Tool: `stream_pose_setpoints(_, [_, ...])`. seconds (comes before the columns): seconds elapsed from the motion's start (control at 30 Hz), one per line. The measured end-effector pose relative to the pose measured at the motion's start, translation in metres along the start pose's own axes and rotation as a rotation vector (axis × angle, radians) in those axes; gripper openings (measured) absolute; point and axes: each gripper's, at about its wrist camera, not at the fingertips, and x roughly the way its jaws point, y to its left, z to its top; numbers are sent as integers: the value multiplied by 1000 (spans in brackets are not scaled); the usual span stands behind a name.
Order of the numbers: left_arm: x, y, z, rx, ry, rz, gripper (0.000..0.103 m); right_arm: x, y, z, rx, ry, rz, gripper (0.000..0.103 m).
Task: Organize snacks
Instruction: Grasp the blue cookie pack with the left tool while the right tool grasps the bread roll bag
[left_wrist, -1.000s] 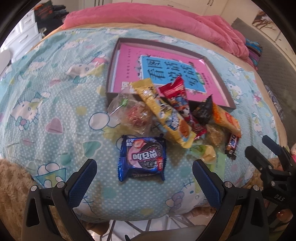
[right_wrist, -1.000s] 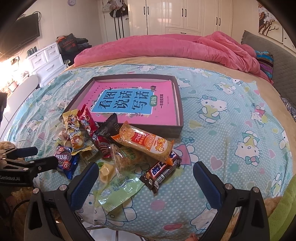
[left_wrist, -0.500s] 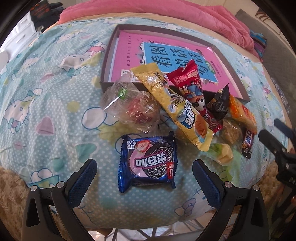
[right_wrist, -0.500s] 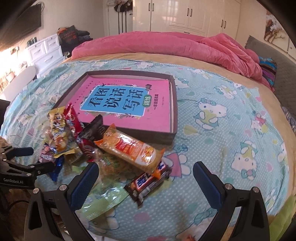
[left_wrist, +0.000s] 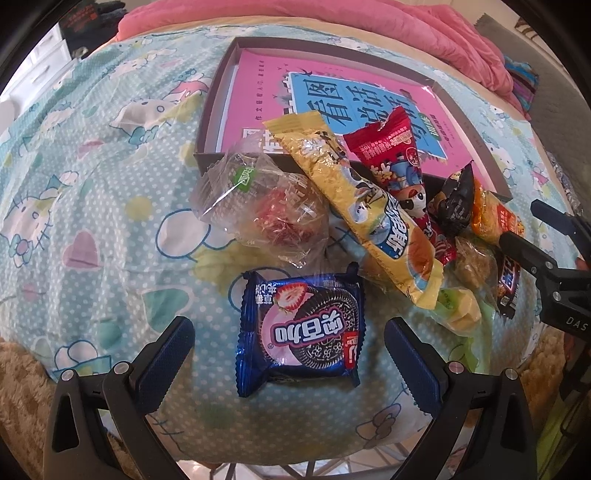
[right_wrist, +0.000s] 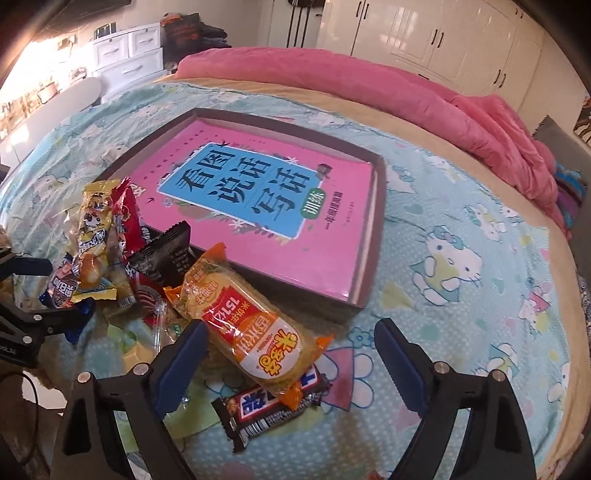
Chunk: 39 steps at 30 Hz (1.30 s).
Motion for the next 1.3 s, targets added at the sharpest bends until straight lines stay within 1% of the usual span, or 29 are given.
stream_pose_setpoints(0.13, [5,2,2,-4,10,0,102,5,2,6,-8,5,55,85])
stream_pose_setpoints(0.2, [7,2,3,-10,5,-1,98,9,3,8,-21,12,81,82])
stream_pose_setpoints(0.23, [9,1,5,-10,4,0,95,11,4,9,-27,16,96,78])
stream_pose_setpoints(0.33, [11,4,5,-23,4,-4,94,16,6,12,-39,17,123,74])
stream_pose_setpoints(0.37, [12,4,6,-24,2,-1,90,18,5,13,-41,17,136,73])
stream_pose_setpoints(0.43, [14,4,7,-8,-2,19,83,19,4,14,-37,16,166,67])
stream_pose_setpoints(0.47, [16,3,8,4,-1,32,81,20,4,14,-37,14,177,65])
stream_pose_setpoints(0.5, [16,3,8,8,0,34,81,19,5,14,-39,13,184,53])
stream_pose_setpoints(0.53, [17,3,10,13,1,36,78,20,5,13,-42,17,198,49])
stream_pose_setpoints(0.57, [17,3,10,17,0,35,74,21,5,13,-41,16,204,48])
stream_pose_setpoints(0.6, [17,3,11,18,-2,34,71,21,5,13,-40,15,209,44])
stream_pose_setpoints(0.67, [16,4,13,17,-4,25,62,21,4,12,-40,14,213,42])
stream_pose_setpoints(0.9, [14,5,19,16,-4,10,59,23,4,8,-57,34,214,44])
stream_pose_setpoints(1.0, [14,6,19,17,-5,7,58,28,3,8,-40,50,217,44])
stream_pose_setpoints(1.07, [11,8,16,18,-7,3,56,32,1,7,-30,57,202,44])
stream_pose_setpoints(1.1, [8,10,12,17,-8,0,55,34,0,7,-25,62,191,40])
stream_pose_setpoints(1.13, [5,7,8,18,-9,-2,54,35,-1,6,-20,68,178,21])
stream_pose_setpoints(1.2, [3,6,7,17,-11,-7,54,40,-3,4,-14,108,189,22])
stream_pose_setpoints(1.3, [-6,10,4,4,-22,-32,54,33,-5,2,-4,83,188,22])
